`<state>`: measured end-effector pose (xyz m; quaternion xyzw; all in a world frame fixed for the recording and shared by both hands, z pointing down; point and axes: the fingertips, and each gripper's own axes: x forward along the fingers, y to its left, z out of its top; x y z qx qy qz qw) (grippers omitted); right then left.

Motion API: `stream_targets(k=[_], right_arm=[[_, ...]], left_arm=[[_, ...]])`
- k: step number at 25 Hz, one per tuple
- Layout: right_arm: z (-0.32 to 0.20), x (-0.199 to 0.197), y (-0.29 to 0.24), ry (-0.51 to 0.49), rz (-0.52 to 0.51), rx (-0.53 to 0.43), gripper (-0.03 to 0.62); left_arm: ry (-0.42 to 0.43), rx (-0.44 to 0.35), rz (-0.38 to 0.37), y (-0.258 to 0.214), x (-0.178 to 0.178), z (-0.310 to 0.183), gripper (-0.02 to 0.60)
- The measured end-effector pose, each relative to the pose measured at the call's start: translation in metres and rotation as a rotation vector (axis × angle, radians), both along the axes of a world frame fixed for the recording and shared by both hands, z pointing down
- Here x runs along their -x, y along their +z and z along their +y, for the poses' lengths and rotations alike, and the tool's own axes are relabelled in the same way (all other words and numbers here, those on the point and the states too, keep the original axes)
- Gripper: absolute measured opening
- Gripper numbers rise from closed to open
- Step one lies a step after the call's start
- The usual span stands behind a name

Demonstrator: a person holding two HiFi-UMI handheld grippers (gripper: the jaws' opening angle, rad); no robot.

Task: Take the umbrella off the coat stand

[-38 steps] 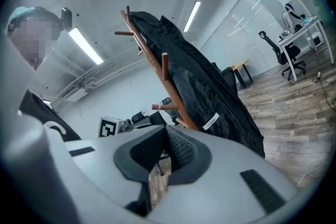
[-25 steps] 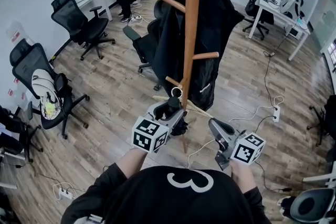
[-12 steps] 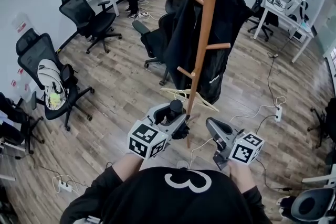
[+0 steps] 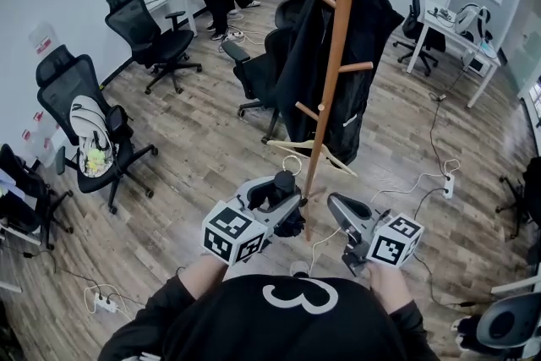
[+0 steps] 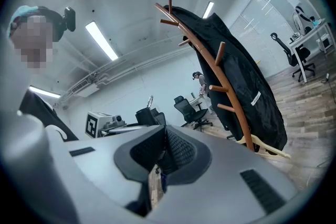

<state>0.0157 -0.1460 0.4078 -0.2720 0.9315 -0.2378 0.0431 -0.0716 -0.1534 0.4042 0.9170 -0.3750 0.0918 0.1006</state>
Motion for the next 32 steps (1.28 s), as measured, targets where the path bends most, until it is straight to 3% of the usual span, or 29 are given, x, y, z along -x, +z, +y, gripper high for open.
stream_targets(k=[10,16,27,32], right_arm=[[0.040,-0.002,-0.009,0.024,0.004,-0.011,0.028],[0.049,-0.008,-0.019,0.026,0.012,-0.037,0.028],[0.090,-0.052,-0.019,-0.006,0.043,-0.044,0.026],[0.106,-0.067,-0.021,-0.029,0.054,-0.077,0.026]], left_arm=[[0.019,0.030,0.035,-0.005,0.002,0.048,0.209],[0.016,-0.004,0.037,-0.014,-0.001,0.062,0.209],[0.035,-0.015,0.025,-0.020,-0.055,0.095,0.209],[0.043,0.011,0.057,-0.020,-0.077,0.112,0.209]])
